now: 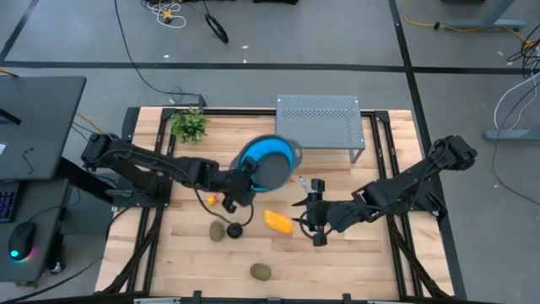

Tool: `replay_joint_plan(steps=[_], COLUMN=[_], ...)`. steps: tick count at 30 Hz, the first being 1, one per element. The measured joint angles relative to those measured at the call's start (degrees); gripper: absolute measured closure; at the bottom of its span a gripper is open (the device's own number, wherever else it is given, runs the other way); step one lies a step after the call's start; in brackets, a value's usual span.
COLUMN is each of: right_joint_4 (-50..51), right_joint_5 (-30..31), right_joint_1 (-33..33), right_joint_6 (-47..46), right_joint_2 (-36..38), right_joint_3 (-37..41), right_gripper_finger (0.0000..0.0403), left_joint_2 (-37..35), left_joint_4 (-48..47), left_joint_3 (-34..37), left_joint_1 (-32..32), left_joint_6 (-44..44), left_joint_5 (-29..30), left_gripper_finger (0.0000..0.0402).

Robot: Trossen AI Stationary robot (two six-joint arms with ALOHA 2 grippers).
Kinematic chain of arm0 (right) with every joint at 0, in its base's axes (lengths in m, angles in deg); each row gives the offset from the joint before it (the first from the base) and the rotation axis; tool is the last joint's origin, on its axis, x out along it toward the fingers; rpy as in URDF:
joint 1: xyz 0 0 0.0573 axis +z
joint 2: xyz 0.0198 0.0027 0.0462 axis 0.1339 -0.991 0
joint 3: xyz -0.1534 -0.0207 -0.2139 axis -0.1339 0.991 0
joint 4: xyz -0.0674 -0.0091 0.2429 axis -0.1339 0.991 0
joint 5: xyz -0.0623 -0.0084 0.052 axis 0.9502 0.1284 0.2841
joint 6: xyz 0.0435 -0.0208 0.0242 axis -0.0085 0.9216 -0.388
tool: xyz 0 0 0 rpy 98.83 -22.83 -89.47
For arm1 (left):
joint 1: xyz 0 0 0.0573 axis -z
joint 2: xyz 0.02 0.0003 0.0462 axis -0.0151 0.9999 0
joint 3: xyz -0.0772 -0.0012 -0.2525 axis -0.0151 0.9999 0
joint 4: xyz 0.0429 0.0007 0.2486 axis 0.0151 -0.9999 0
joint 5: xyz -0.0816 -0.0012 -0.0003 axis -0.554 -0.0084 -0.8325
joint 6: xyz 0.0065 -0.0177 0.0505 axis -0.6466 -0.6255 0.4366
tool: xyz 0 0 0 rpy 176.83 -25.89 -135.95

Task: Pick & Place Fruit
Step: Put the blue strainer bowl on the shelf

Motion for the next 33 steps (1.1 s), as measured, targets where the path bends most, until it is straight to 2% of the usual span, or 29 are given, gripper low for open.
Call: replay_joint_plan(steps=[5, 9, 12, 18, 24, 29, 33], right_joint_4=[3.19, 3.46, 2.35, 0.42, -3.01, -10.94, -20.02], right_joint_5=[0.10, -1.81, -3.32, -3.28, -3.36, -3.31, -2.87], right_joint_1=[0.77, 1.40, 1.49, 2.17, 4.58, 5.50, 5.51], right_joint_6=[-3.78, -4.60, -5.51, -9.45, -10.59, -10.02, -7.65], right_joint_2=[-0.24, -0.24, -0.26, -0.21, -0.22, -0.22, -0.19], right_joint_3=[0.01, 1.93, 4.65, 9.51, 13.56, 17.36, 21.46], right_gripper_finger=[0.0215, 0.0215, 0.0215, 0.0215, 0.0215, 0.0215, 0.0215], left_joint_2=[0.00, 2.61, 7.00, 18.56, 27.01, 30.85, 33.03], left_joint_4=[-0.53, -1.14, -1.87, -14.29, -20.40, -20.83, -20.21], left_joint_3=[-4.92, -9.71, -15.48, -31.12, -44.41, -47.56, -47.56], left_joint_1=[-5.02, -9.46, -11.68, -15.12, -19.72, -23.65, -25.70], left_joint_6=[4.10, 5.92, 7.99, 9.77, 11.13, 11.10, 11.20], left_joint_5=[-1.70, -4.02, -4.84, -4.66, -6.21, -10.43, -10.65], left_gripper_finger=[0.0394, 0.0396, 0.0396, 0.0396, 0.0393, 0.0396, 0.0392])
